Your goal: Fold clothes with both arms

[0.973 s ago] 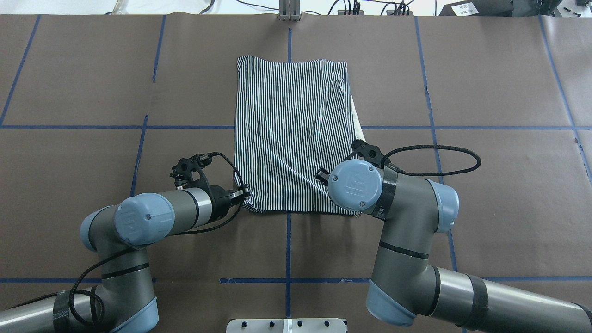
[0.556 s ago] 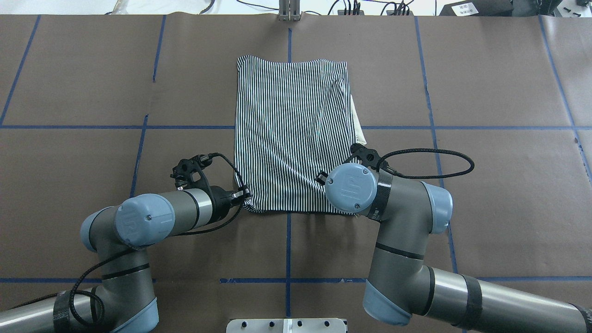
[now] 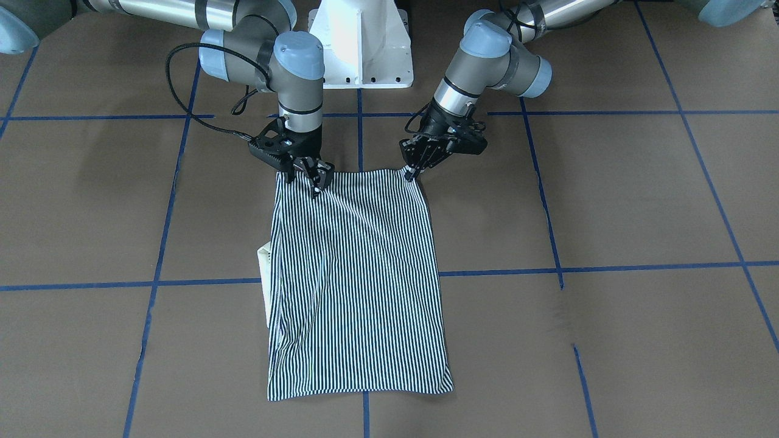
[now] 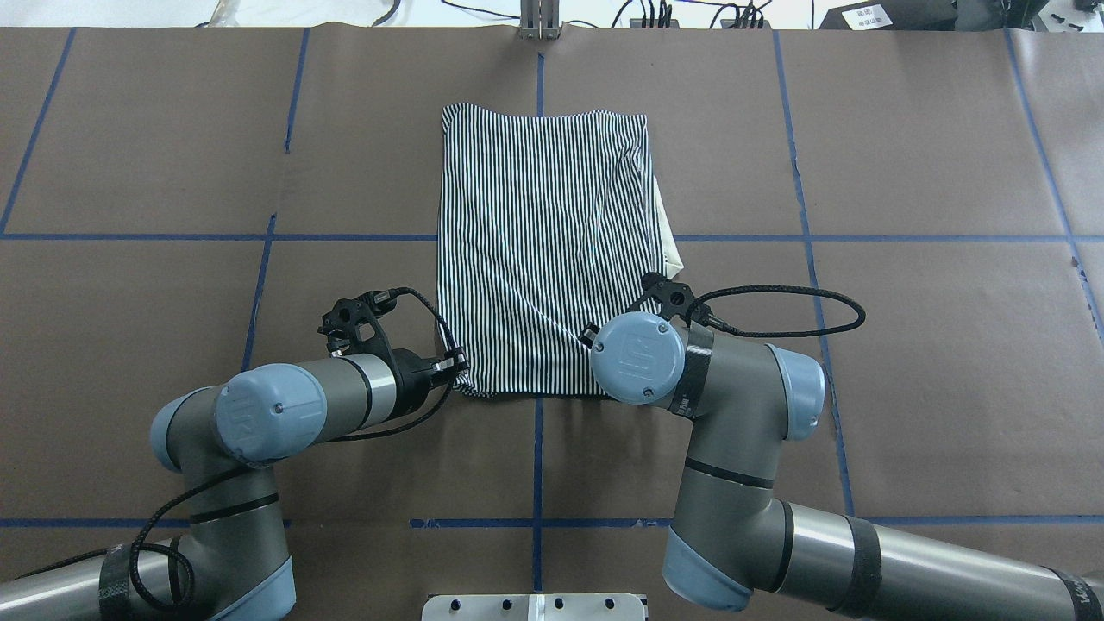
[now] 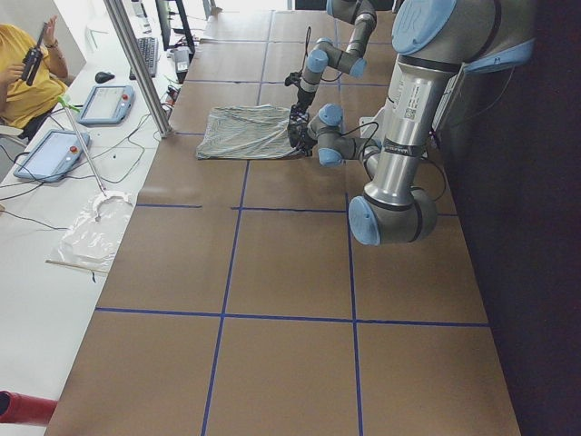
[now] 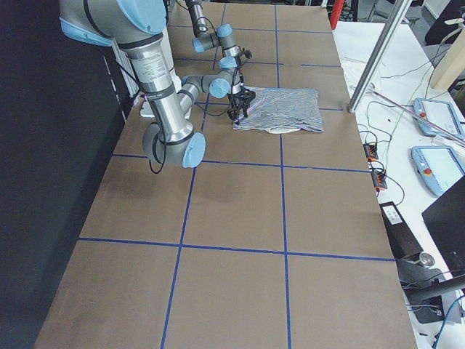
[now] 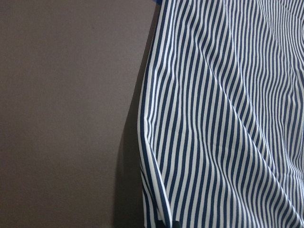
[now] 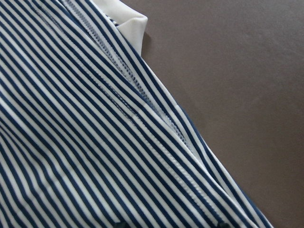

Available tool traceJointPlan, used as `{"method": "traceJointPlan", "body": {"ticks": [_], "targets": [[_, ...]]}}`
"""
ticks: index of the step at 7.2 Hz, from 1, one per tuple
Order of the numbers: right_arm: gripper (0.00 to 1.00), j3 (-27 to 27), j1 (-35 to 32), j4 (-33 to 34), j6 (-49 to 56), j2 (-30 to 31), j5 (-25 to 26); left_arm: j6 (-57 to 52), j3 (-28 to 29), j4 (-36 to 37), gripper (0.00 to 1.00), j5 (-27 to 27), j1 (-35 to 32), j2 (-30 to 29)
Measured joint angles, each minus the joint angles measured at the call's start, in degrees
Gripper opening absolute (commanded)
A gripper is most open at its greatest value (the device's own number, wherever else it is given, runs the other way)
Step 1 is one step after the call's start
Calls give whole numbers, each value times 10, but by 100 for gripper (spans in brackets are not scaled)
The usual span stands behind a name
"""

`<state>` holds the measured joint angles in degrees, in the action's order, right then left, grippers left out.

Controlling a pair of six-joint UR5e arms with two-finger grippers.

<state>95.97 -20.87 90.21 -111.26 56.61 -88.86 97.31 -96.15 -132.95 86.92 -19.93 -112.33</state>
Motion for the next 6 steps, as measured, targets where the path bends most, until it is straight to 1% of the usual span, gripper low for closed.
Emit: {"method": "traceJointPlan", "body": {"ticks": [1, 2, 6], "targets": [[51, -3, 2, 0, 0, -1, 2, 0, 0, 0, 0, 0, 0, 0], [1, -5, 3, 1, 0, -2, 4, 0, 0, 0, 0, 0, 0, 0], [0, -3, 4, 1, 7, -1, 3, 1, 0, 0, 0, 0, 1, 1]]}}
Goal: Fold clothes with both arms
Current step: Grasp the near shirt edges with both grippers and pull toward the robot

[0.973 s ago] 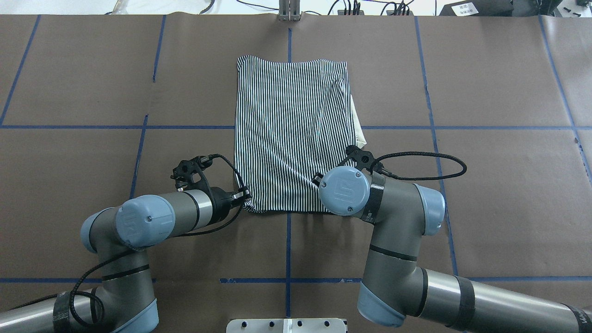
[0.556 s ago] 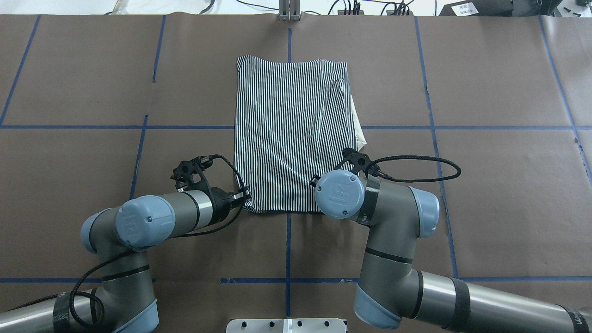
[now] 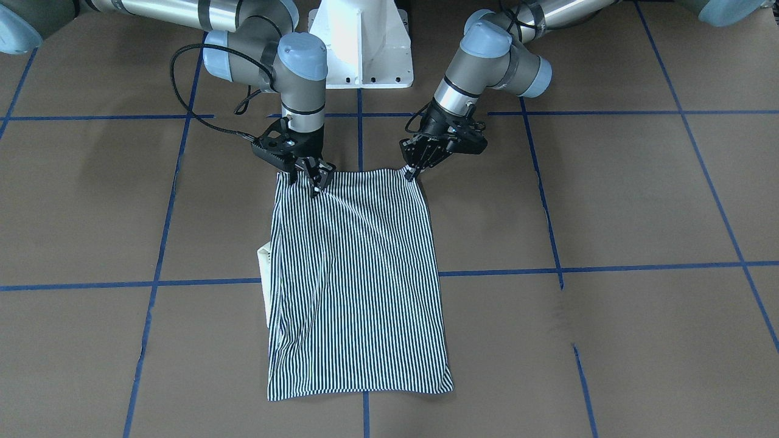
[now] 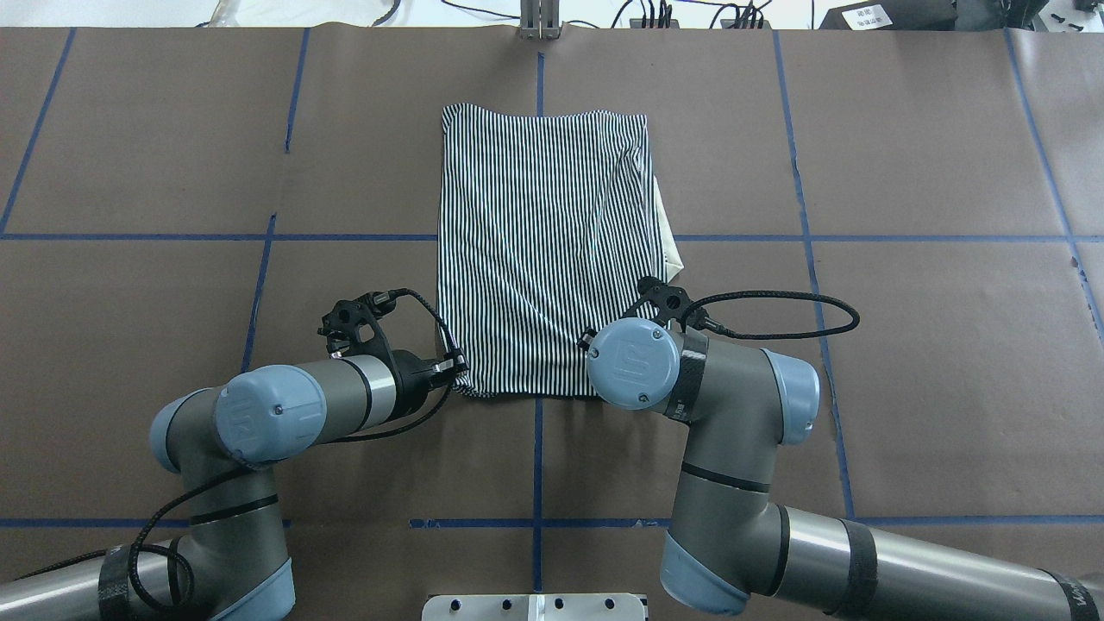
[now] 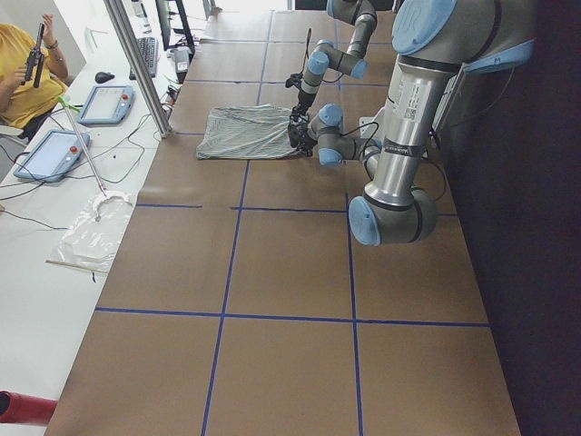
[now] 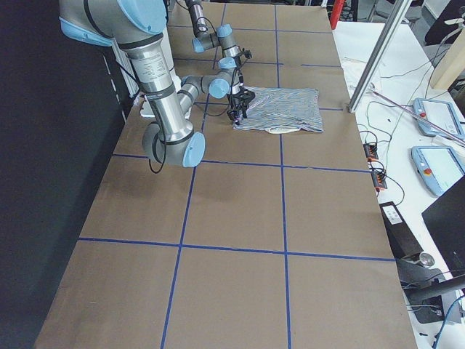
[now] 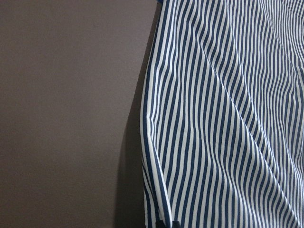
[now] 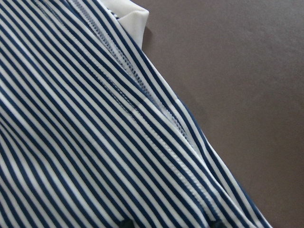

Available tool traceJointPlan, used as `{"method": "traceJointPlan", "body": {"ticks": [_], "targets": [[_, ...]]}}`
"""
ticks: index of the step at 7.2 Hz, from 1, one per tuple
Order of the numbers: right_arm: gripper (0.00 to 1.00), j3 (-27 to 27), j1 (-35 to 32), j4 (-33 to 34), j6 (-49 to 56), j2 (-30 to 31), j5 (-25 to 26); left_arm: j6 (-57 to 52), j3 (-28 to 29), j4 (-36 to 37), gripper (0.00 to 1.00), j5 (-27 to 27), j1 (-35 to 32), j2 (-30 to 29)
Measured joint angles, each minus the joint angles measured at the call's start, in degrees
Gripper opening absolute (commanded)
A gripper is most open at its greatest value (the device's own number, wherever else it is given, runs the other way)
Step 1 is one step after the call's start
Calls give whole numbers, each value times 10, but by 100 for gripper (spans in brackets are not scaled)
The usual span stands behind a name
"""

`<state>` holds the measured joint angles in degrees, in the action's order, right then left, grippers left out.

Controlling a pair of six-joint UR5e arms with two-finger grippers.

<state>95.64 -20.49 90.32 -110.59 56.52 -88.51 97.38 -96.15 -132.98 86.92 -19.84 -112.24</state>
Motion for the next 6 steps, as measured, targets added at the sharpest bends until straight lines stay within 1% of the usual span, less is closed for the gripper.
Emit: {"method": "traceJointPlan", "body": {"ticks": [6], "targets": [[0, 10, -2, 0, 0, 1, 1, -1, 0, 0, 0, 0, 1, 0]]}}
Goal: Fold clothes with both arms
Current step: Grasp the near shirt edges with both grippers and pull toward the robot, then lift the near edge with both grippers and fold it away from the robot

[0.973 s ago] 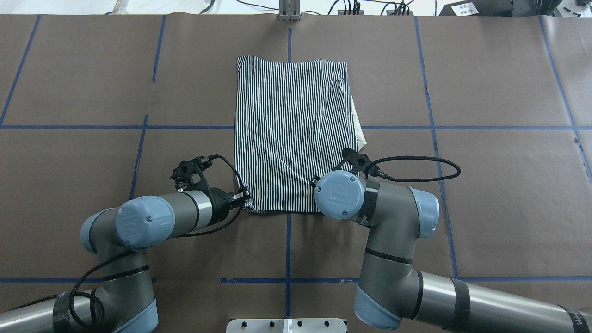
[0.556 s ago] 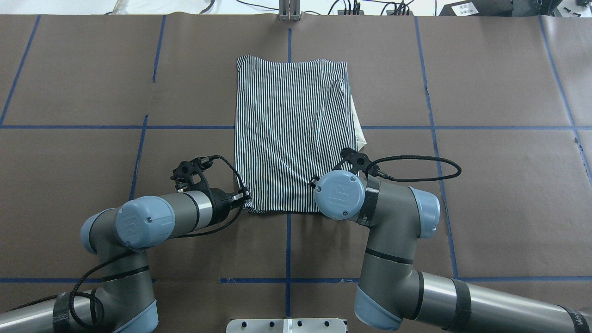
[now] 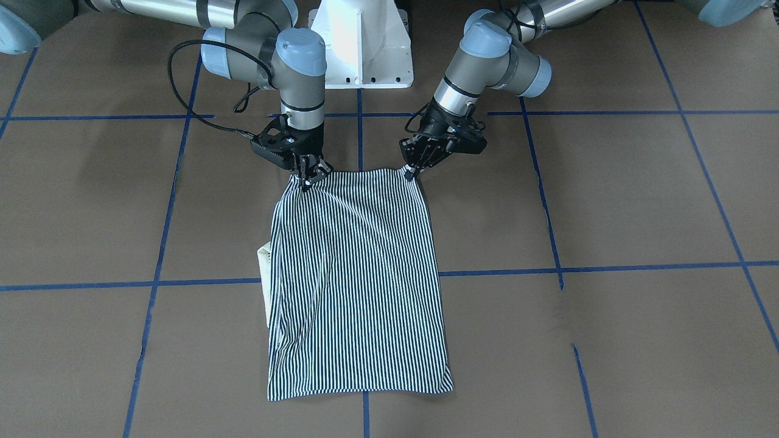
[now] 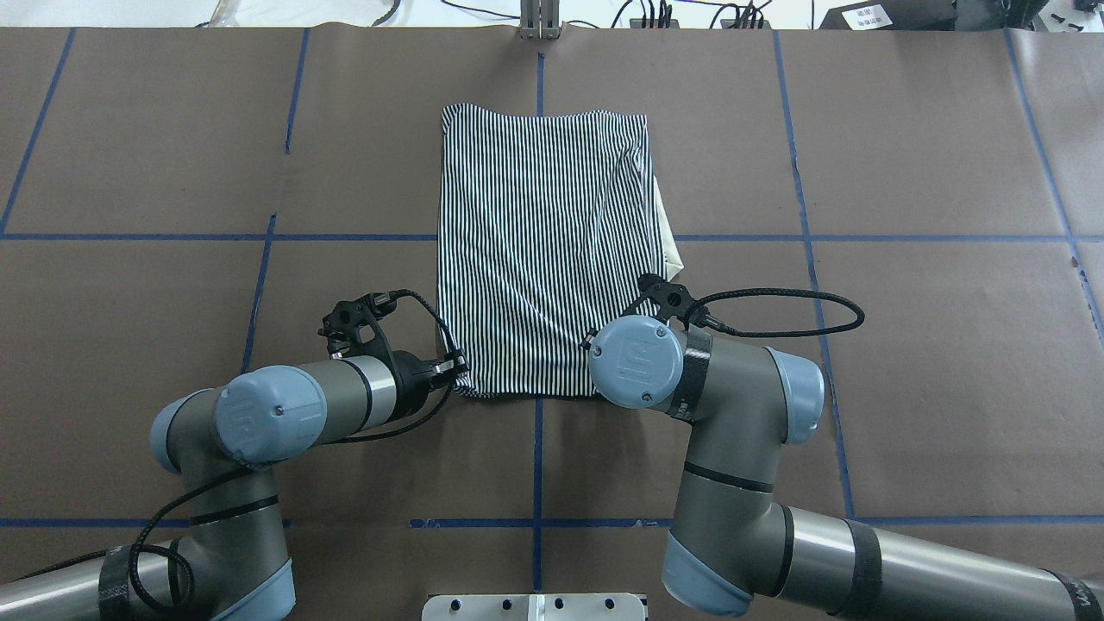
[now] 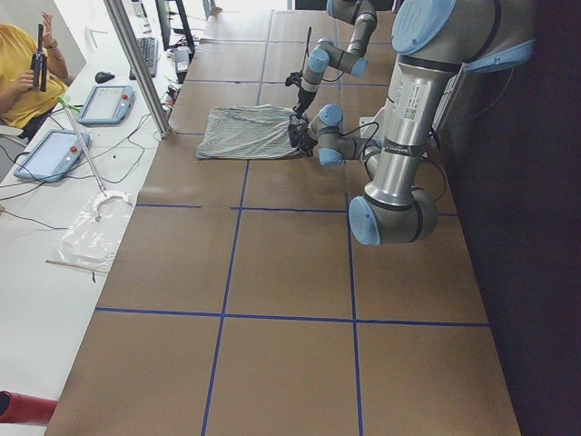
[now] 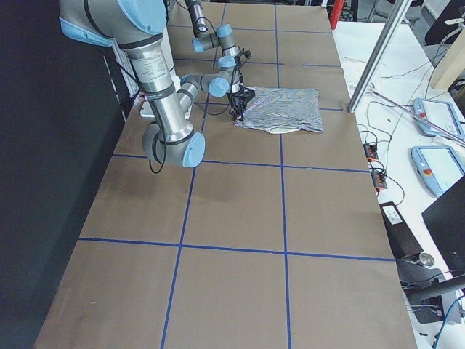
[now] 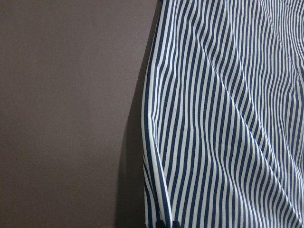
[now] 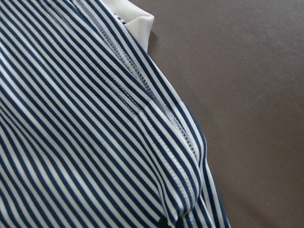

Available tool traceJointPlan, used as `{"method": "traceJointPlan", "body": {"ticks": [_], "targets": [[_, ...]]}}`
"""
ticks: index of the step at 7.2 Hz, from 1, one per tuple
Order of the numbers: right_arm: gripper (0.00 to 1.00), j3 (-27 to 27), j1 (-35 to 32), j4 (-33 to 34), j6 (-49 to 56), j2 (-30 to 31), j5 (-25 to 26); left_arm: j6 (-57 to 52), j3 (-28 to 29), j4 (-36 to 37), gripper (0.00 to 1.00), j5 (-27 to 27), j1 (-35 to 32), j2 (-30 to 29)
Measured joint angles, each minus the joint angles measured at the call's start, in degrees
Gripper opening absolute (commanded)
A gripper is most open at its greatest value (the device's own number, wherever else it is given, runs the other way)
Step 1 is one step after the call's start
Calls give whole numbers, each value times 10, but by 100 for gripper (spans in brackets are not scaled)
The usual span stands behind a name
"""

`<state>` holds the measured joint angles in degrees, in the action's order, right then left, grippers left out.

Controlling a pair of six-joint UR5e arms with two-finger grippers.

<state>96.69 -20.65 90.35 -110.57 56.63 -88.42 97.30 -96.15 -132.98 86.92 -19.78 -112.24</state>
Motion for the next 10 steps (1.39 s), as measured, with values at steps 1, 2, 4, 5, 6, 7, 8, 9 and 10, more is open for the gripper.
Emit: {"method": "traceJointPlan", "body": {"ticks": [1, 2, 4, 5, 6, 7, 8, 9, 10], "targets": [[0, 1, 0, 0, 0, 0, 0, 0, 0, 0, 0, 0, 0, 0], [0, 5, 0, 0, 0, 0, 0, -2, -9, 2, 0, 1, 0, 2], [0, 60, 0, 34, -1, 6, -1, -6, -109, 70, 0, 20, 0, 34], [0, 124, 7, 90, -3, 8, -1, -5, -192, 146, 0, 31, 1, 49], [0, 200, 24, 156, -11, 9, -2, -3, -270, 228, 0, 41, 3, 55], [0, 258, 40, 208, -23, 9, -1, -1, -324, 294, 0, 53, 6, 56], [0, 279, 50, 231, -28, 8, 0, -2, -342, 329, 0, 62, 8, 51], [0, 276, 51, 239, -26, 3, 7, -9, -329, 344, 0, 66, 9, 35], [0, 268, 39, 237, -14, -5, 16, -24, -310, 351, 0, 67, 4, 16]]}}
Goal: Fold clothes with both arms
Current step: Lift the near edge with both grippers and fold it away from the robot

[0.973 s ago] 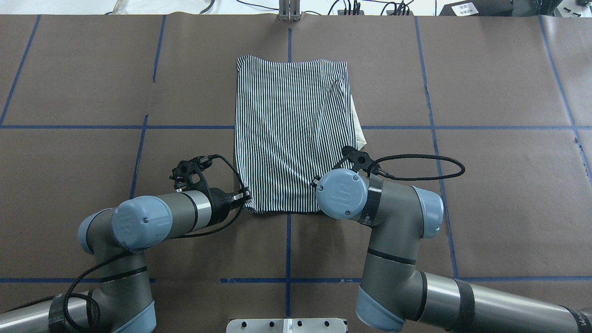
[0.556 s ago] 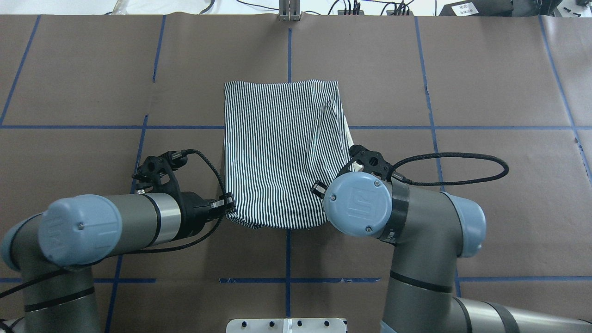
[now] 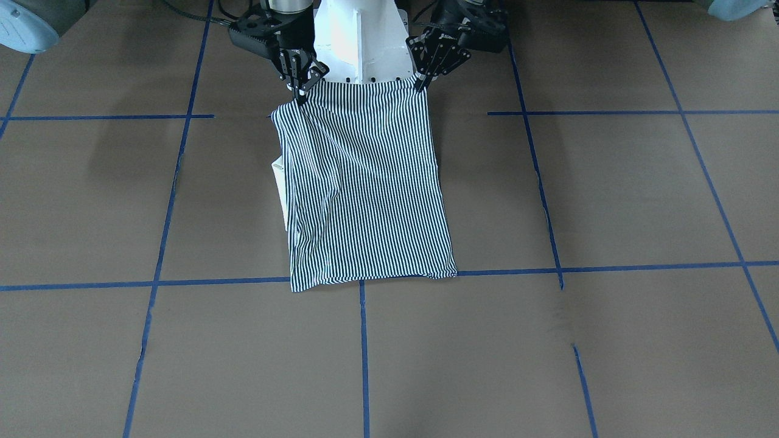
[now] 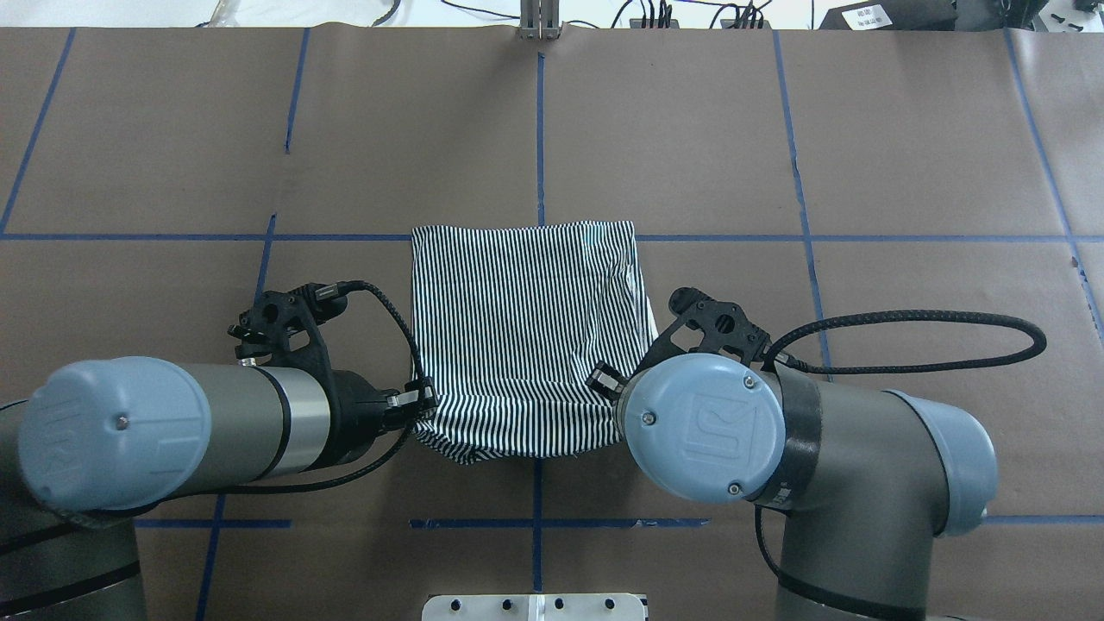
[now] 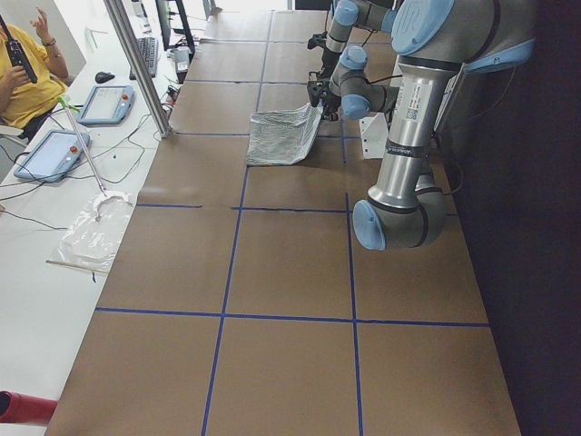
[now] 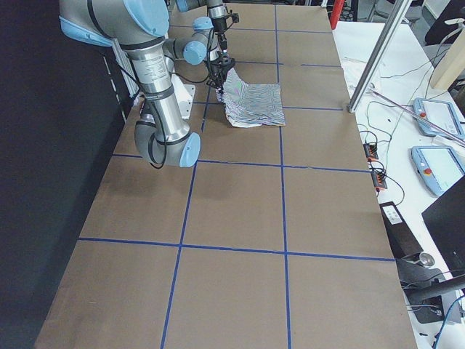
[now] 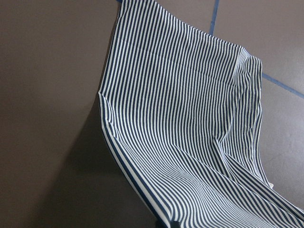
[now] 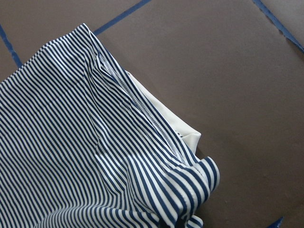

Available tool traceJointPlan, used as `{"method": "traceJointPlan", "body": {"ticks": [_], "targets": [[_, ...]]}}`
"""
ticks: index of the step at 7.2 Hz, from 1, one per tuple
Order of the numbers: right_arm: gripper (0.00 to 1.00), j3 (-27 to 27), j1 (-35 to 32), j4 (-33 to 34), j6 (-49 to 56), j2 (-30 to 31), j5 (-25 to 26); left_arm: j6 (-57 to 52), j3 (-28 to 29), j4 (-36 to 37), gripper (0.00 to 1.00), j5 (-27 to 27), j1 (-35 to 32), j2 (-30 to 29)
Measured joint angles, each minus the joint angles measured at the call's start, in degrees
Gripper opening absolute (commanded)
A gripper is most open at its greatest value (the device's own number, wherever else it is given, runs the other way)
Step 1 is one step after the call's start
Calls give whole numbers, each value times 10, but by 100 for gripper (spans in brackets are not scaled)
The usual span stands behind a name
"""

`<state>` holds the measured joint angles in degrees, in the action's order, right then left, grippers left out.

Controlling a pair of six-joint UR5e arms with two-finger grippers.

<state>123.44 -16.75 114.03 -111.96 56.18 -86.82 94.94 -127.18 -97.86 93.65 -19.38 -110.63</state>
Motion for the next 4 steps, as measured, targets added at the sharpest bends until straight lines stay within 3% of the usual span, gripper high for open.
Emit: {"method": "traceJointPlan", "body": {"ticks": [2, 4], "targets": [[0, -47, -54, -47, 33, -15, 5, -58, 25, 3, 0, 2, -43, -20], [0, -141, -94, -108, 50, -50, 5, -103, 70, 3, 0, 3, -92, -47]]}}
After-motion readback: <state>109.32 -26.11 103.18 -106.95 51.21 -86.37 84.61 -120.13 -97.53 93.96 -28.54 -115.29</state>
